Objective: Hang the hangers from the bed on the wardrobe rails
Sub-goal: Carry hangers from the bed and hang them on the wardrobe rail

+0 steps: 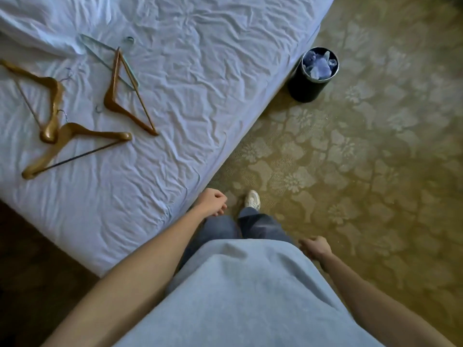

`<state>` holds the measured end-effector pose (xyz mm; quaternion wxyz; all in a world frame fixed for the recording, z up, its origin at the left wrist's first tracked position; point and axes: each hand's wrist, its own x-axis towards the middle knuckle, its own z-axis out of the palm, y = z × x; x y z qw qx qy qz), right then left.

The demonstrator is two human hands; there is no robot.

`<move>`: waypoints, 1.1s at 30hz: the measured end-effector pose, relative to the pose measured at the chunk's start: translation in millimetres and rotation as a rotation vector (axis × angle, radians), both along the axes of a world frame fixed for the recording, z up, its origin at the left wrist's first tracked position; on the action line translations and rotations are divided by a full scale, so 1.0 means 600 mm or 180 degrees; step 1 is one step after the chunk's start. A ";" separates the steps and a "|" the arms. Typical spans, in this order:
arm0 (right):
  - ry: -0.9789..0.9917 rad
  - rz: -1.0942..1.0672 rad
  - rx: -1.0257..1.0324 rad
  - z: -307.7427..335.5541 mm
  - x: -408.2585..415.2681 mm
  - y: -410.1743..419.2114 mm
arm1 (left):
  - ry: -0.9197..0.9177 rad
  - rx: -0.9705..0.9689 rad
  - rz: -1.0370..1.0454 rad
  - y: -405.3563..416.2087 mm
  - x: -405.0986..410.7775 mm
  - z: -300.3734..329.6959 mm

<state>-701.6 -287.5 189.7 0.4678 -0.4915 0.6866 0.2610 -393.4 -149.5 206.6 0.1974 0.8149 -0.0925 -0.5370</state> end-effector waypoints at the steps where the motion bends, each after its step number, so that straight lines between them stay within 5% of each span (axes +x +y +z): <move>1: -0.0139 0.0118 -0.0040 -0.001 0.044 -0.035 | -0.0041 0.0051 0.0108 -0.004 0.014 0.005; 12: -0.1291 0.1979 -0.0059 0.012 0.523 -0.225 | -0.0017 0.0544 0.1676 0.091 0.059 -0.042; 24: -0.0217 0.3205 0.0166 -0.037 0.689 -0.289 | 0.0386 0.0454 0.3331 0.040 0.130 -0.082; 33: -0.0794 0.3697 0.0399 -0.053 0.976 -0.249 | 0.0108 0.0428 0.3517 -0.022 0.340 -0.065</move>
